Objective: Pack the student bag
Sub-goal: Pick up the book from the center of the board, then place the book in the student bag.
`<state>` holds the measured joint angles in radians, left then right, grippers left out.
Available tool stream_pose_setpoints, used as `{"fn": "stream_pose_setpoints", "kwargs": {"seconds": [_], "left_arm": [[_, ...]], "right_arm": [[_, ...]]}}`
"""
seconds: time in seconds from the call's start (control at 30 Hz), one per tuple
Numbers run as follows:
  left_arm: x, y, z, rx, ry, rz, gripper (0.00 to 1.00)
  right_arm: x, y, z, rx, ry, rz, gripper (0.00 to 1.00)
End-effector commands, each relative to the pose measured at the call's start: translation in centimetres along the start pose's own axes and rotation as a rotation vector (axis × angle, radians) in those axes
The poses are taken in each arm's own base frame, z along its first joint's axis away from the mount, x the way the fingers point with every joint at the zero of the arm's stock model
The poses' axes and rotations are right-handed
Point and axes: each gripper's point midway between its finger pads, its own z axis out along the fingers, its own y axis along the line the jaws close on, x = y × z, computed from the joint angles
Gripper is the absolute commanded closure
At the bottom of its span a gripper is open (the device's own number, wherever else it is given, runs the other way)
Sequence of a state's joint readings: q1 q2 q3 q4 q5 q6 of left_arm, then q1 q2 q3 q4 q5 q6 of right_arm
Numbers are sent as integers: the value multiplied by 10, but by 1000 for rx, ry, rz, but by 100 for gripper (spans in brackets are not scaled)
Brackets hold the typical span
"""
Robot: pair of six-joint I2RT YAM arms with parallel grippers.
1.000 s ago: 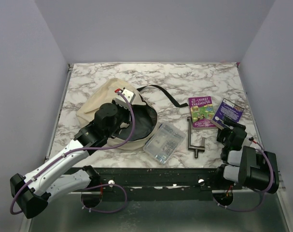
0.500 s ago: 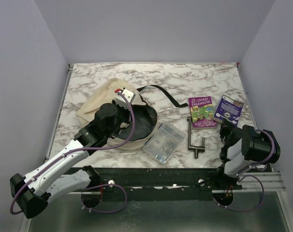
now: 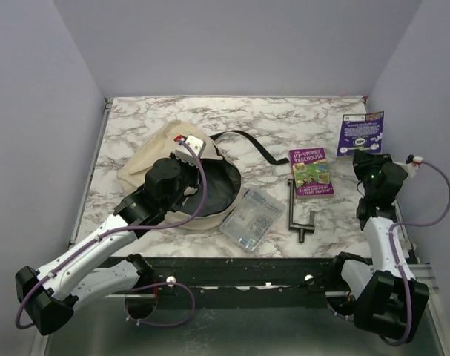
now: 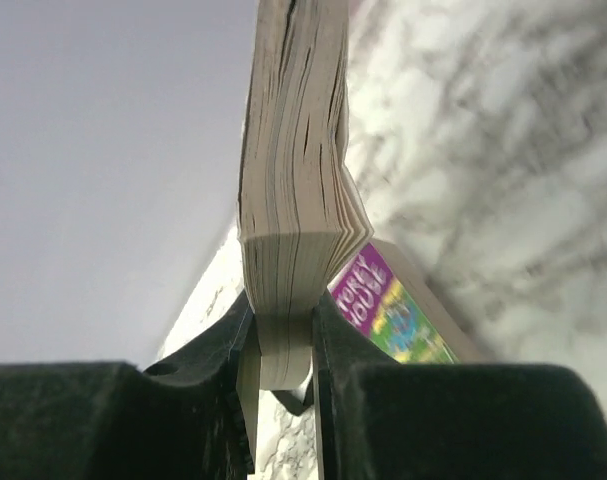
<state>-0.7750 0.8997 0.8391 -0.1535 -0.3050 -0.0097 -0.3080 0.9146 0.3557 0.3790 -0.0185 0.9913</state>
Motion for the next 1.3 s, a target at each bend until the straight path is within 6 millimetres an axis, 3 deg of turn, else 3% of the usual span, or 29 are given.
{"fn": "stream_pose_setpoints", "kwargs": {"seconds": [0.0,0.17,0.4,0.53,0.67,0.97,1.13,1.27], "left_arm": [[-32,6,-1,-46,-105,-38,100],[-29,13,1,-80,-96,-45,100],[-27,19,6,-88,-84,-63,100],[-27,20,8,-75,-82,-68,100],[-27,24,9,-73,-83,-76,100],[-31,14,6,-8,-96,-83,100],[-33,12,2,12,-108,-85,100],[-35,7,-1,37,-118,-99,100]], "right_arm": [[8,41,-7,-79,225,-296,100],[53,79,-31,-190,611,-293,100],[123,151,-127,-459,1055,-124,100],[168,164,-179,-492,1248,-123,100],[192,163,-207,-508,1316,-59,100],[247,168,-223,-547,1406,-45,100],[277,175,-205,-526,1386,46,100],[300,177,-180,-488,1298,48,100]]}}
